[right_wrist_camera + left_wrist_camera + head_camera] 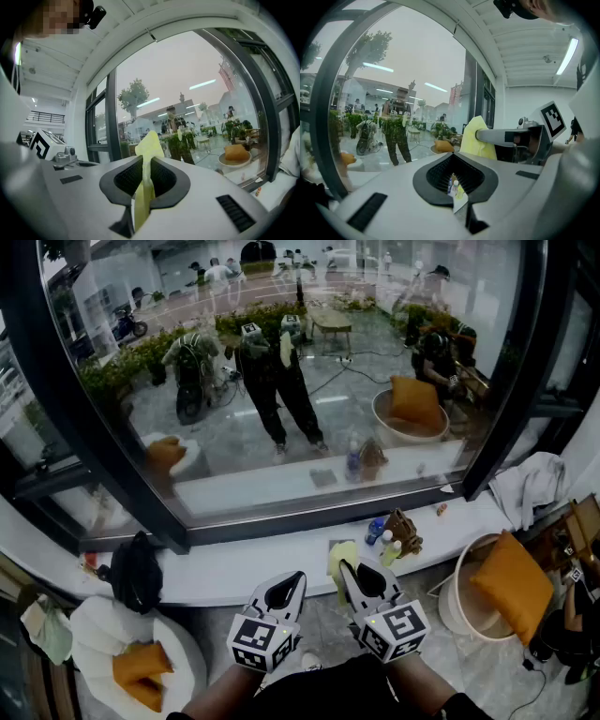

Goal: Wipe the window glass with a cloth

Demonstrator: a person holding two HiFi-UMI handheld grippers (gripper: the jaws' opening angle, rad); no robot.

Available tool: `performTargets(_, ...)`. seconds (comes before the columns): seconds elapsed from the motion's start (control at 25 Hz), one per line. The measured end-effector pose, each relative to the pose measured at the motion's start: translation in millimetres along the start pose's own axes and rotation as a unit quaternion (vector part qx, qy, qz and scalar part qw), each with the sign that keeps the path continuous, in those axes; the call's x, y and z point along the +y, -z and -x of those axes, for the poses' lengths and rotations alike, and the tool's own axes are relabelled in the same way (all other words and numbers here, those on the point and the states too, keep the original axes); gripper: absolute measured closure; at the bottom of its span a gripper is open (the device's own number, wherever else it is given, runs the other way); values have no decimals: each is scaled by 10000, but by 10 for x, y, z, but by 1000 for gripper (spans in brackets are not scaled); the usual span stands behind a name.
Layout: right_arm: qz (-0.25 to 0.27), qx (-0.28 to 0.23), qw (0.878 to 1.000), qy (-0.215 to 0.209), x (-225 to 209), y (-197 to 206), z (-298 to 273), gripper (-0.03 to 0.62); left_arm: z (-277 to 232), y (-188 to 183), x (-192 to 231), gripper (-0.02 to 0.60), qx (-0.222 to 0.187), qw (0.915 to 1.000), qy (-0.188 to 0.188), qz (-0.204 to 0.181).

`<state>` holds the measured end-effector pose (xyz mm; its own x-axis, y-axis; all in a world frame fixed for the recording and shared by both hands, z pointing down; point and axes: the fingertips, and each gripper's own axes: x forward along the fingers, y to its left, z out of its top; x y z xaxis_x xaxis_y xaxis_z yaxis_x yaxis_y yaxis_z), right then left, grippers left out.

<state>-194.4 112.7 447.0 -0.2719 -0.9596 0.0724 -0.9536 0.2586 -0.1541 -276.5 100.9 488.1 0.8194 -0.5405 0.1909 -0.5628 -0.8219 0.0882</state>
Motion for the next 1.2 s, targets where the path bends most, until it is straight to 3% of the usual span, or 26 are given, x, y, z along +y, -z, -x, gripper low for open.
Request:
performTargets(0.6,-28,12,10000,22,-44,-22,12,540,-50,-14,-16,574,-41,10000,26,39)
performTargets(1.2,42,-1,10000,-48,-147,-88,-299,540,-186,-57,265,574,-80,9998,-155,71)
